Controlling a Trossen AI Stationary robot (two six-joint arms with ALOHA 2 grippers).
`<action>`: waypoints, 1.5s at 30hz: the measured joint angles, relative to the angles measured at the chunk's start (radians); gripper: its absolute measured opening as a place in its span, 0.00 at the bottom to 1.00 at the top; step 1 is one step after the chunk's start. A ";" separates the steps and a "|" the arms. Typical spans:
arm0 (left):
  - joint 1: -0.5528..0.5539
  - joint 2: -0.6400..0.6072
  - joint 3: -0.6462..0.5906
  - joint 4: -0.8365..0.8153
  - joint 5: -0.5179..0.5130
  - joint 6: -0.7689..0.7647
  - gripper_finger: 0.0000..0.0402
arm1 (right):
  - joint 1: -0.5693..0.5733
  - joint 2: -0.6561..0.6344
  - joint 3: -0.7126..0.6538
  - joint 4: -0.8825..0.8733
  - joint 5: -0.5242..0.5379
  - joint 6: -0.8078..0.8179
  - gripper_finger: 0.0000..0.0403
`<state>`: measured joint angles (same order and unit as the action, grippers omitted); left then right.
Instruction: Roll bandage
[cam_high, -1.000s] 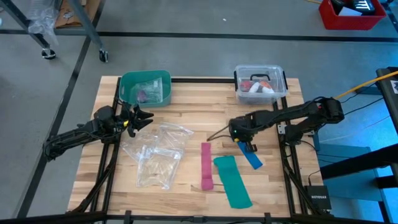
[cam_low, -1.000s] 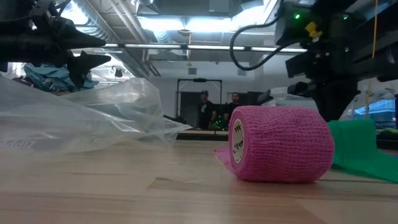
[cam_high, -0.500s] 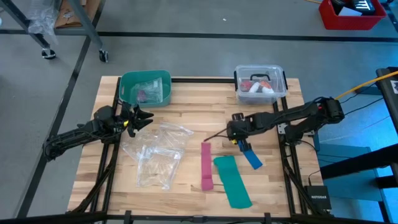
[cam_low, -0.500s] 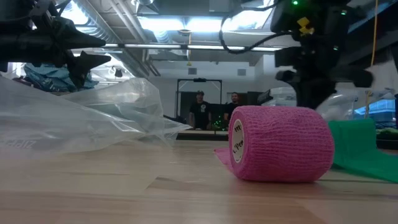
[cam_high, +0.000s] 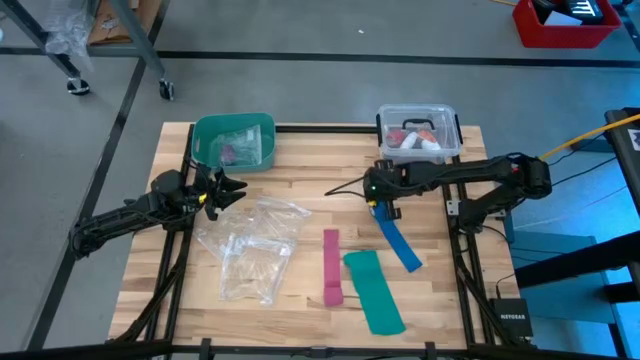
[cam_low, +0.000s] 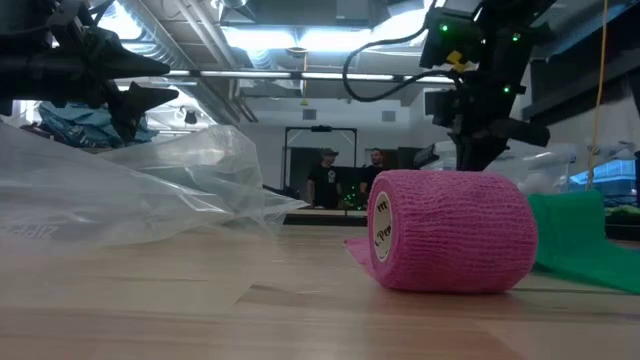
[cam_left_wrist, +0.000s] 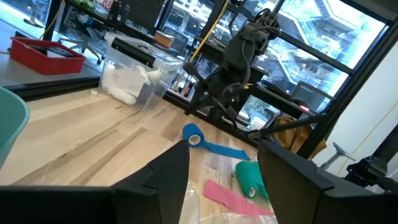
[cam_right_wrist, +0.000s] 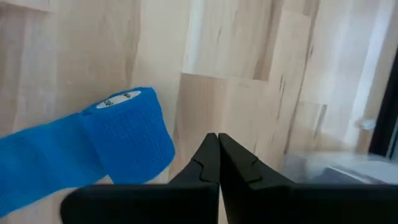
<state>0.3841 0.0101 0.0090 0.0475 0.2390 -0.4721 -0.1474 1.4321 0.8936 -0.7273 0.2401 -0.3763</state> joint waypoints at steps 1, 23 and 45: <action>0.000 0.000 0.000 0.000 0.000 0.000 0.45 | 0.000 0.002 0.000 0.001 -0.006 0.000 0.00; 0.000 0.001 0.000 0.000 0.000 0.000 0.45 | 0.088 0.024 -0.063 0.007 -0.153 0.119 0.00; 0.000 0.001 0.000 0.000 0.000 0.008 0.45 | 0.550 0.027 -0.095 -0.125 -0.177 0.714 0.00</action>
<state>0.3840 0.0109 0.0090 0.0475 0.2390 -0.4644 0.4026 1.4593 0.7990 -0.8519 0.0630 0.3381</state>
